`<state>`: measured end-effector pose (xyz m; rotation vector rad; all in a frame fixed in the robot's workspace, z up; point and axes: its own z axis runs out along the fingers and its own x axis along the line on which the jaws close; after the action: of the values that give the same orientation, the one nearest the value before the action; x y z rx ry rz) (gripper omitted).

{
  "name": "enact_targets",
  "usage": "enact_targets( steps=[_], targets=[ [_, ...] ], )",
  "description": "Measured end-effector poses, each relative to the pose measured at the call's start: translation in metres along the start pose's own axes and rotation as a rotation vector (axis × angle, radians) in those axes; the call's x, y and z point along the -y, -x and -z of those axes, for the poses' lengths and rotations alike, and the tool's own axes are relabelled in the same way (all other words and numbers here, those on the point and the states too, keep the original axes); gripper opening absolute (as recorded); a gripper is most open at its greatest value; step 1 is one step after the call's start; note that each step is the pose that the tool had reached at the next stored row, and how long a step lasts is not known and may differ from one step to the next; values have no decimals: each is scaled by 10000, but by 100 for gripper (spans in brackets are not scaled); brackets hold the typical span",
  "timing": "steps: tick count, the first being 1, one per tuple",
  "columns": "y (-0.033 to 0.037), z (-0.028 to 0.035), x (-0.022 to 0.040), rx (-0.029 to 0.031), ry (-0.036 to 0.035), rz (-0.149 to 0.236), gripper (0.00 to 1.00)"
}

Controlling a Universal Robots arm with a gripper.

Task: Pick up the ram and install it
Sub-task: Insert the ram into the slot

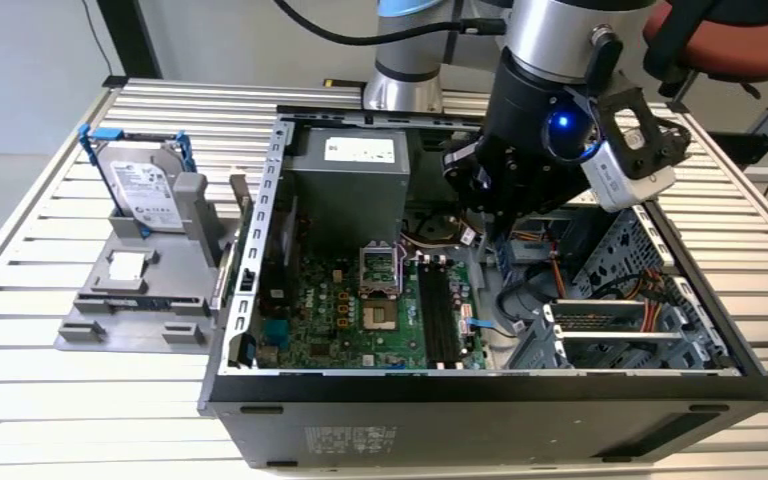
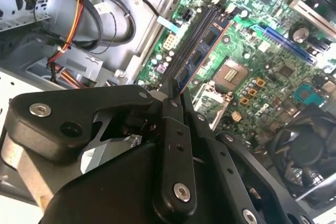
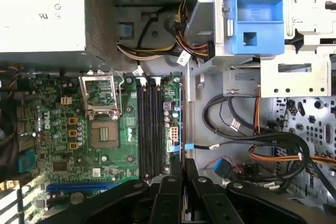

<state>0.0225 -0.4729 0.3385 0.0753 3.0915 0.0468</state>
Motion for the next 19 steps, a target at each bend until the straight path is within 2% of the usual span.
enact_targets(
  steps=[3, 11, 19],
  targets=[
    [-10, -56, -20, 18, 7, 37, 0],
    [-11, -67, -21, 19, 9, 37, 0],
    [-31, -210, -15, 19, 13, 36, 0]
  ],
)
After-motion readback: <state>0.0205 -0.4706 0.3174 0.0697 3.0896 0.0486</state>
